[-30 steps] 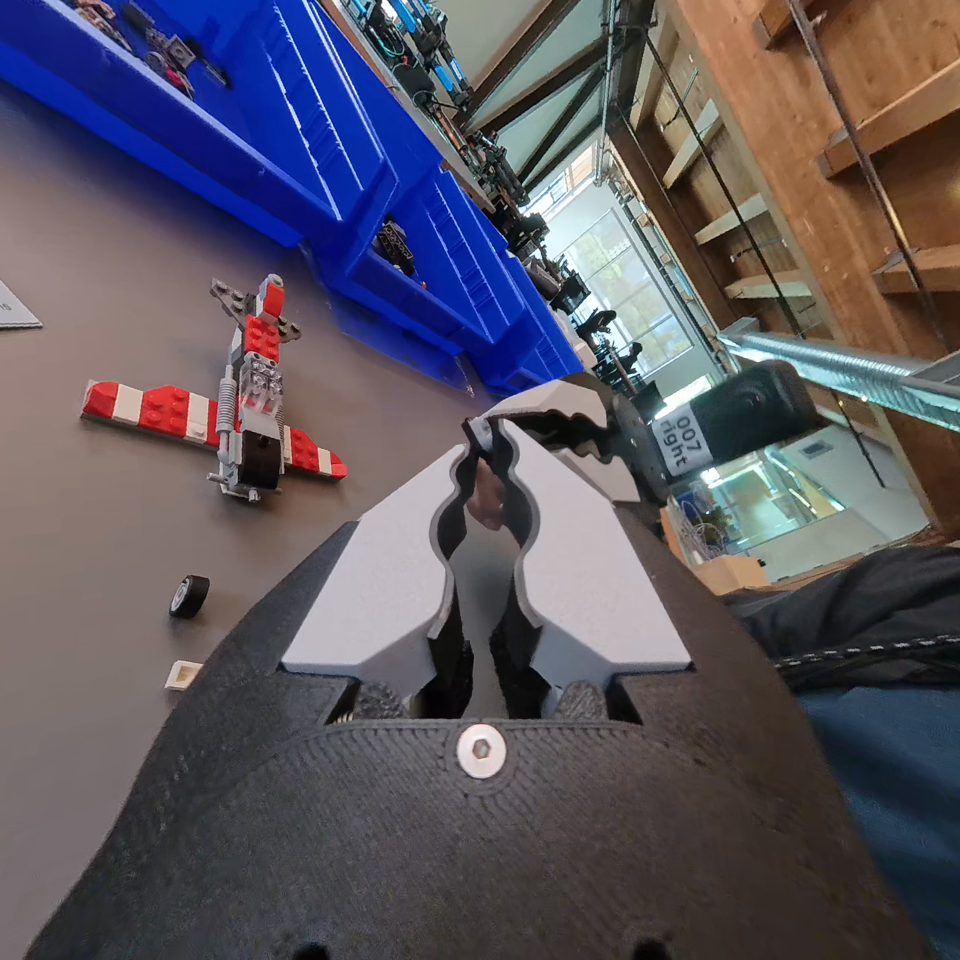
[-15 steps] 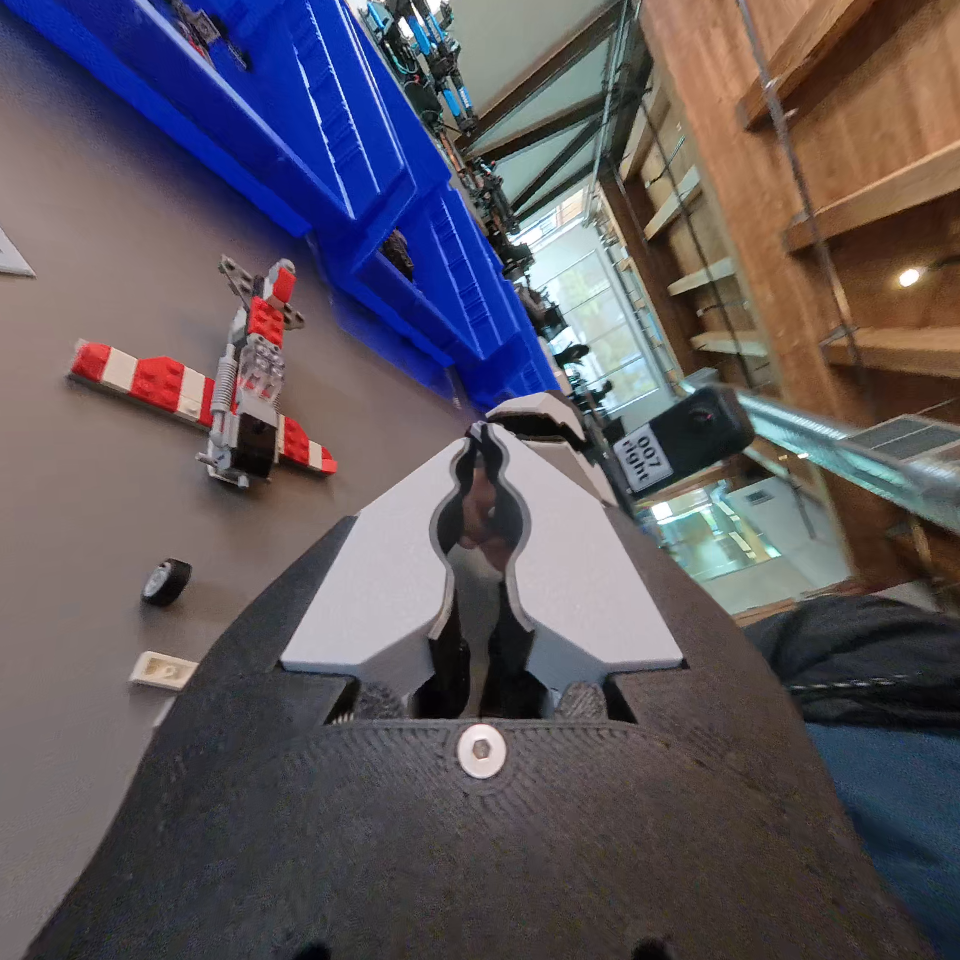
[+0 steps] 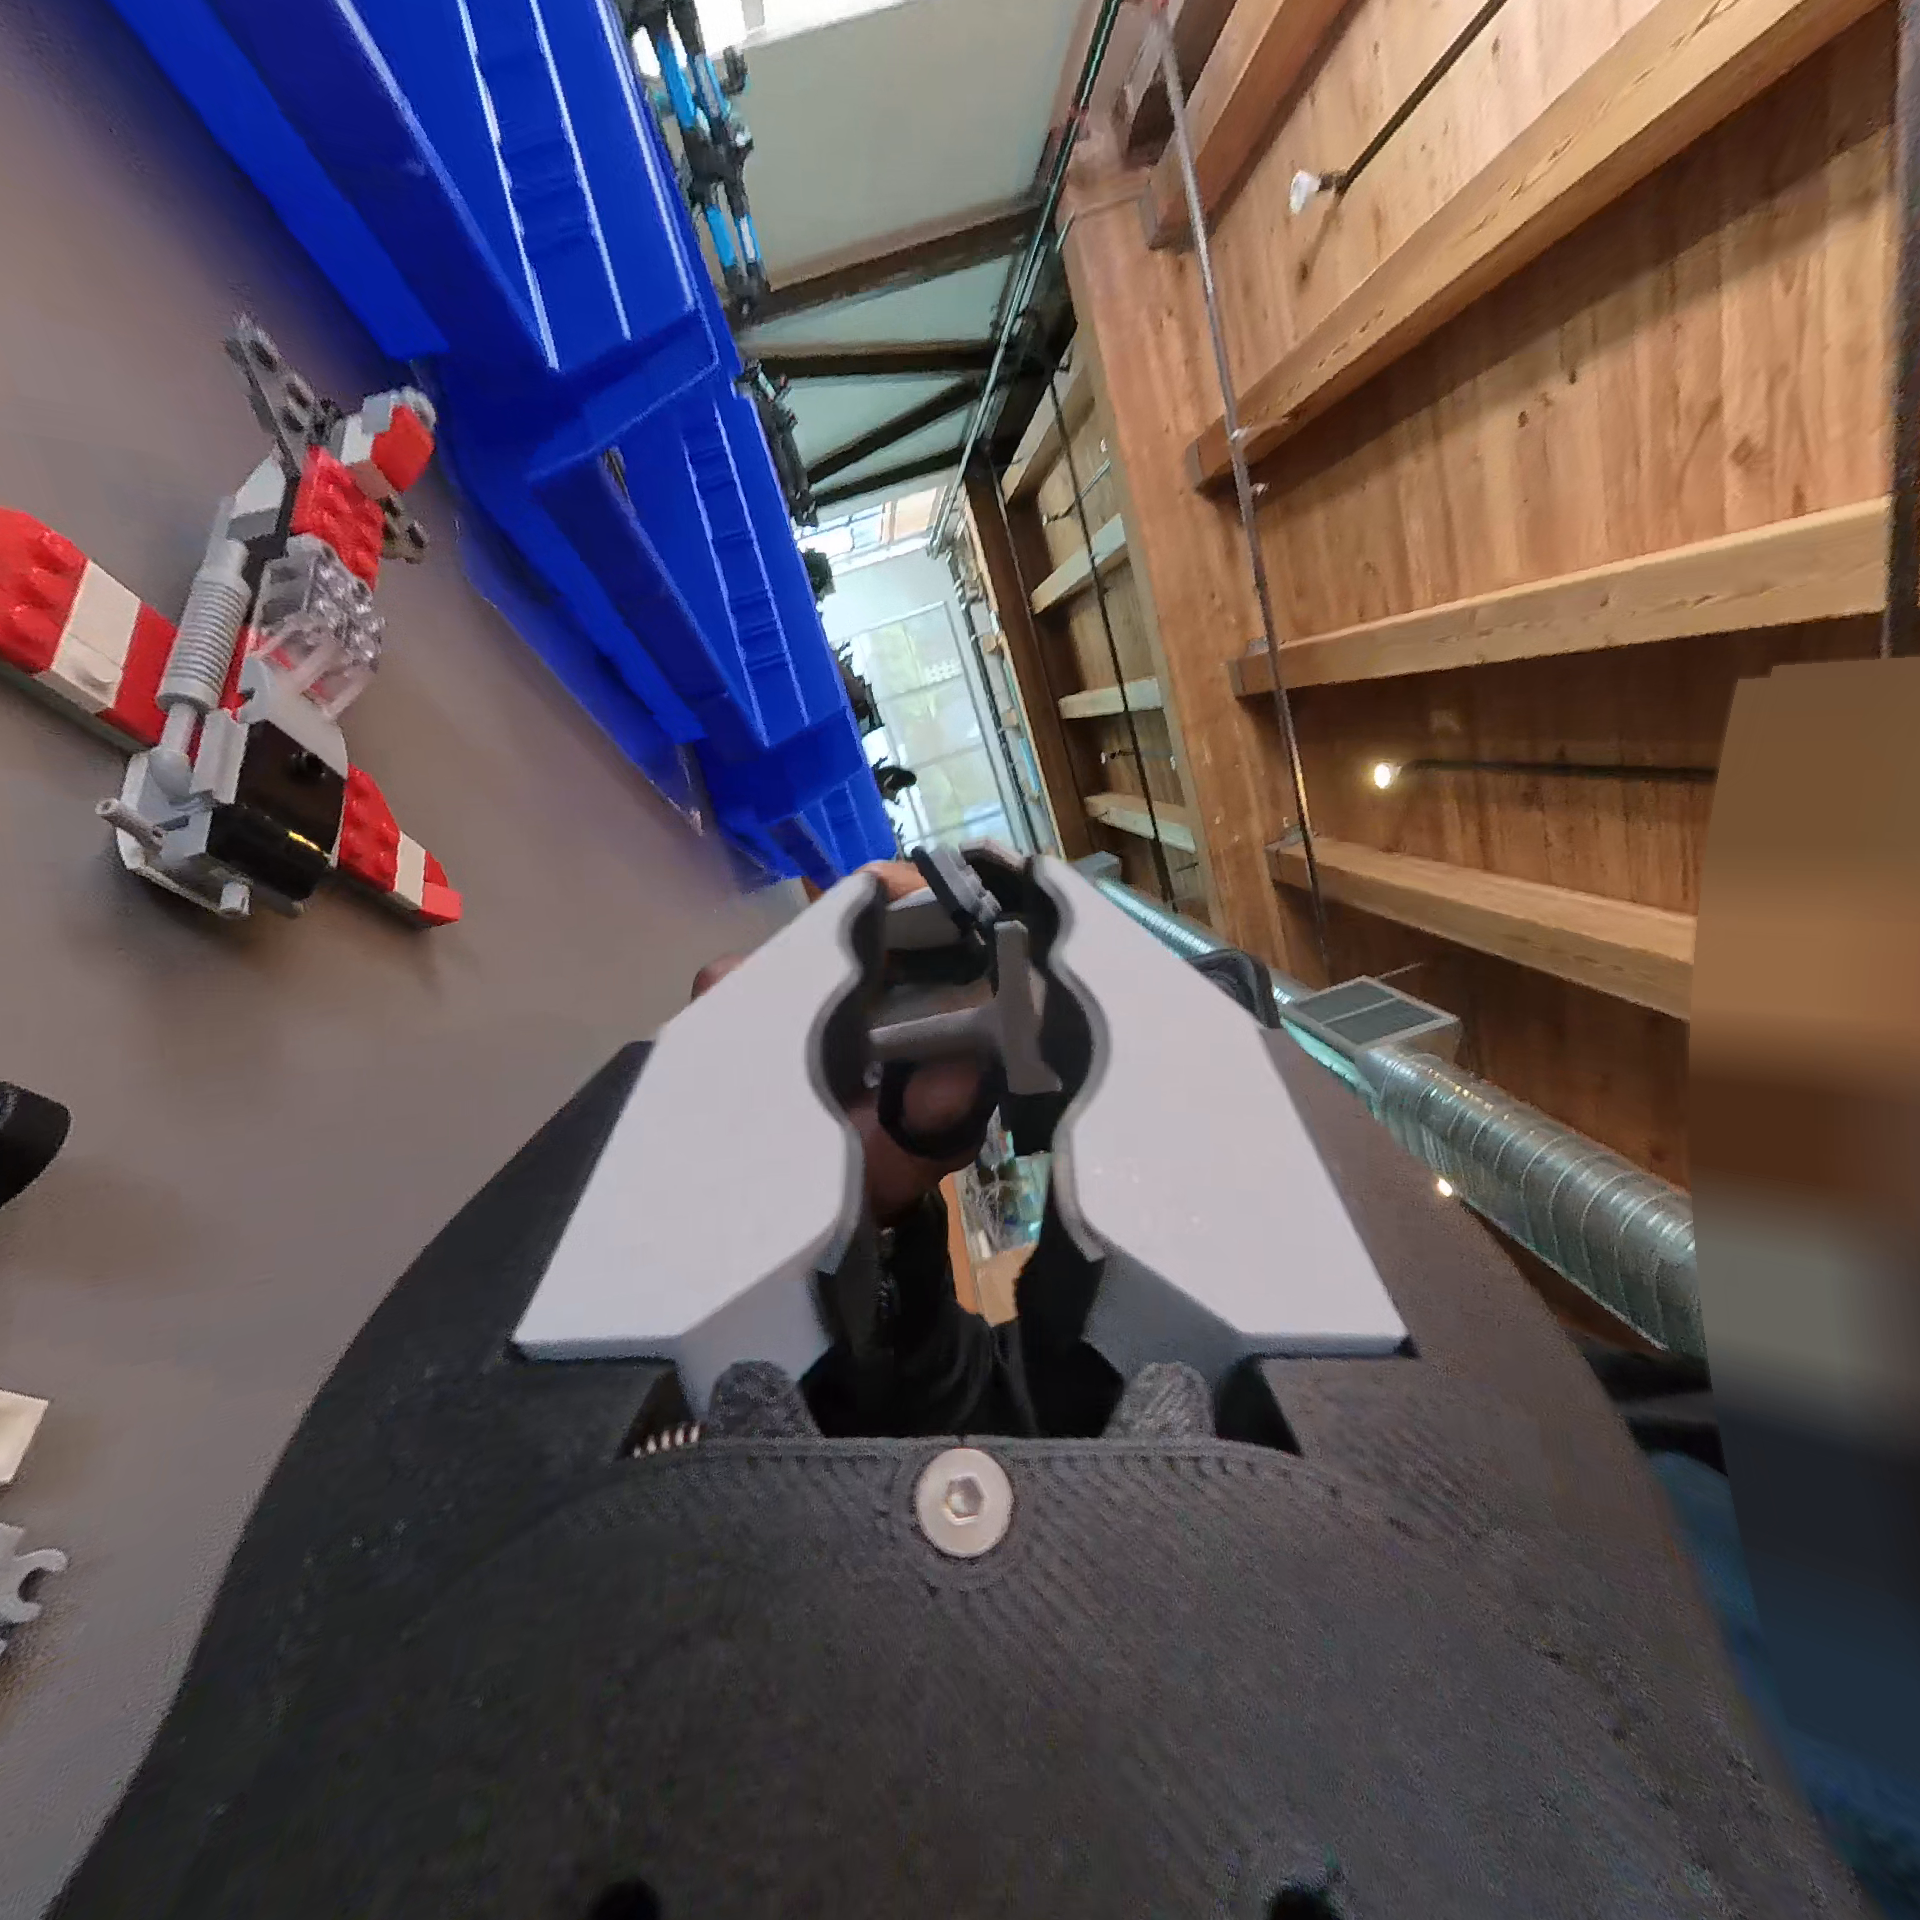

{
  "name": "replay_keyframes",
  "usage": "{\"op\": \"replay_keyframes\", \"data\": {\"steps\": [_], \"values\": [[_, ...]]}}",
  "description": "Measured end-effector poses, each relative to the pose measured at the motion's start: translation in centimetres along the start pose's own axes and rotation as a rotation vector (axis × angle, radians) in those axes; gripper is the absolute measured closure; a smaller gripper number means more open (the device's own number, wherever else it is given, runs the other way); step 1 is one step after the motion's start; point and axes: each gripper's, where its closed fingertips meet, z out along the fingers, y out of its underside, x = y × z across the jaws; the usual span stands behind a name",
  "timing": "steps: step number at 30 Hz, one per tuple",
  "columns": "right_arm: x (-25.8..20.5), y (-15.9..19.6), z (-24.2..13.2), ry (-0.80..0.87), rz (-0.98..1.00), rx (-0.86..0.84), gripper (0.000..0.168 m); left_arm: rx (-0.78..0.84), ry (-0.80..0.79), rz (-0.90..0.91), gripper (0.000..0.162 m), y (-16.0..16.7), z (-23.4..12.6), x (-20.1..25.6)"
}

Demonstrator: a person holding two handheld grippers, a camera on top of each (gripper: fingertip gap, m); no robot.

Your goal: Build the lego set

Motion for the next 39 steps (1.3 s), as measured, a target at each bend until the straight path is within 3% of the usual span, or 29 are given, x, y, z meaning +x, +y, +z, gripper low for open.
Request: {"op": "replay_keyframes", "data": {"steps": [3,24,39], "values": [[0.2,-0.1,-0.1,0.007,0.001,0.005,0.155,0.049,0.015,0.01,0.162,-0.8,-0.4,0.3],[0.1,-0.6,-0.3,0.009,-0.002,0.019,0.155,0.098,0.162,0.02,0.161,-1.6,-0.8,2.6],[0.2,-0.8,-0.4,0.015,-0.007,0.025,0.155,0.206,0.432,-0.149,0.162,-3.3,-2.1,5.6]]}}
